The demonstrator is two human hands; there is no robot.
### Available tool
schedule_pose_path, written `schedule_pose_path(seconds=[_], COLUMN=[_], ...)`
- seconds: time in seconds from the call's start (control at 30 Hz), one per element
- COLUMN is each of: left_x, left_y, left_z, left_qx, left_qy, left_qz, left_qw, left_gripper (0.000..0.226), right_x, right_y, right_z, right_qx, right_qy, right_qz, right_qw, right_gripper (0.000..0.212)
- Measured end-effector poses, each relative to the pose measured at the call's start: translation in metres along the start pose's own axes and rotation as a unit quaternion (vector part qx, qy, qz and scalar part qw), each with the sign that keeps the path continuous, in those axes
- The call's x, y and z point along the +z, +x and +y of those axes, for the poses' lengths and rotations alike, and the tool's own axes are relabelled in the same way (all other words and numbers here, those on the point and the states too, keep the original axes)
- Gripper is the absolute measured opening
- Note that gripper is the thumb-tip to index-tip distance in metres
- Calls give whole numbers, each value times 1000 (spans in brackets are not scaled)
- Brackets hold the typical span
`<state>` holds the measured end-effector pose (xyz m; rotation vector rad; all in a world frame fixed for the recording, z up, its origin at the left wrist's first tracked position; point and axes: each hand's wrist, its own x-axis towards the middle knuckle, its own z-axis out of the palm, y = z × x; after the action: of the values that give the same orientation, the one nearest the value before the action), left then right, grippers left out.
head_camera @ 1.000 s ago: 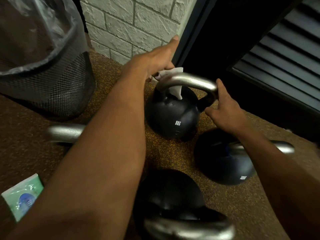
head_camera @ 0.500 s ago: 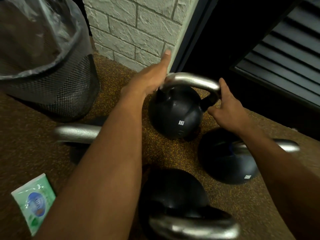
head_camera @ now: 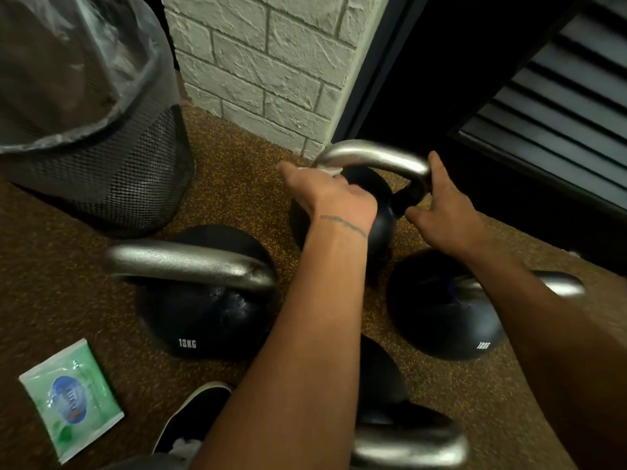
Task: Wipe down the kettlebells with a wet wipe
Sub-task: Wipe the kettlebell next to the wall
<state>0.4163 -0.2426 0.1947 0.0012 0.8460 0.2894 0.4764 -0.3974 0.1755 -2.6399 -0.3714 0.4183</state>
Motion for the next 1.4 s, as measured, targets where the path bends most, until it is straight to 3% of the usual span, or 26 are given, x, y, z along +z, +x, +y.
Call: schedule_pose_path(seconds=[0.17, 0.43, 0.6, 1.0, 1.1, 1.23, 1.3, 1.4], left_x=[-13, -24, -25, -18, -34, -34, -27, -29], left_y=[-1, -4, 4, 8, 5, 11, 12, 13], left_z=[2, -25, -30, -30, -35, -30, -27, -31], left_qx=[-69, -24, -22, -34, -29, -40, -37, -26], left_qy=[-118, -41, 48, 68, 76, 93, 99, 106], left_qz=[-72, -109, -168, -219, -224, -209, -214, -213], left_qw=[988, 993, 984, 973, 971, 973, 971, 971], left_gripper=[86, 91, 108, 129, 127, 127, 127, 126], right_x=[0, 1, 2, 3, -10, -37, -46, -46], right_y=[-1, -2, 0, -1, -3, 23, 50, 92], right_z=[-1, 1, 5, 2, 1, -12, -28, -51], right_qx=[-8, -13, -9, -4, 7, 26, 72, 83], right_qy=[0, -5, -1, -1, 35, 185, 229, 160], right_qz=[-6, -1, 3, -13, -48, -37, -42, -103], right_qw=[1000, 1000, 1000, 1000, 998, 982, 970, 978], right_gripper=[96, 94, 95, 93, 81, 43, 52, 79])
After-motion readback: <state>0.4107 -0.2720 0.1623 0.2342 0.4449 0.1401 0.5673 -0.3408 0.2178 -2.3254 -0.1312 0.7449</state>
